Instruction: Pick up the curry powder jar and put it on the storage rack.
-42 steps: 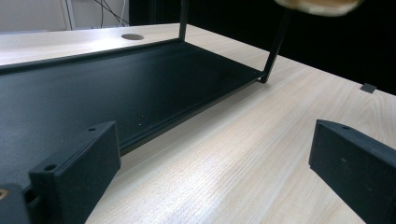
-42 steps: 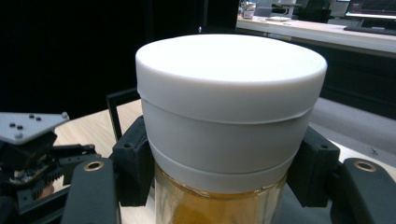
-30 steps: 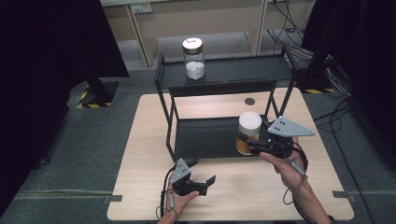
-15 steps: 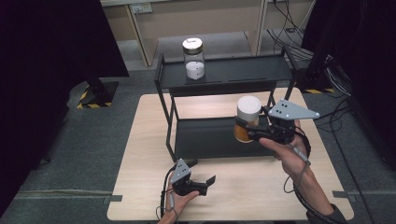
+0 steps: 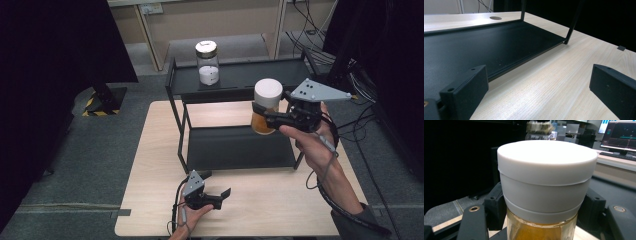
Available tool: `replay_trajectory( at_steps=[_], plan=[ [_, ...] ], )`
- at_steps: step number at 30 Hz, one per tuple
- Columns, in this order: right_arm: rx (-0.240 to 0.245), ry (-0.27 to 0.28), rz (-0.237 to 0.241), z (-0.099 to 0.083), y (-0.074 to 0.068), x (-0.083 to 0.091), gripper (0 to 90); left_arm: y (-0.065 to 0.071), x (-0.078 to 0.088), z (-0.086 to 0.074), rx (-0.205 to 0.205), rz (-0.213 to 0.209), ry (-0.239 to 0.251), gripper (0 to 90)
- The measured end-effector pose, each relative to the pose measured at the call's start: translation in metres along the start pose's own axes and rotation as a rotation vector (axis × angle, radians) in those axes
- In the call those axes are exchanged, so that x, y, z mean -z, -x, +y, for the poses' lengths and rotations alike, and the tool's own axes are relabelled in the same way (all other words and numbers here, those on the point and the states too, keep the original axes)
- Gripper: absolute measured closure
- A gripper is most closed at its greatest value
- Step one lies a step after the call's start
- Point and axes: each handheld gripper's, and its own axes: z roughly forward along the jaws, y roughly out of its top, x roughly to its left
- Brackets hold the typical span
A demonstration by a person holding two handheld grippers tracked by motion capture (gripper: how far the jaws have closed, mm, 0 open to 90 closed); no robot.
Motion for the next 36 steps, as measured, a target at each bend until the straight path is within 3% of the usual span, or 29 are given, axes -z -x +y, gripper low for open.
replay_trajectory(
  at_steps=[11, 26, 36],
  plan=[
    [-0.009, 0.004, -0.016, 0.034, 0.005, -0.007, 35.4, 0.0, 0.0, 0.0, 0.0, 0.0, 0.0, 1.4],
    [-0.002, -0.008, -0.084, 0.075, 0.006, -0.029, 35.4, -0.001, 0.0, 0.0, -0.003, 0.0, -0.002, 1.4],
    [-0.026, -0.014, -0.149, 0.083, 0.014, -0.052, 35.4, -0.001, 0.001, 0.0, -0.003, -0.002, 0.003, 1.4]
  ],
)
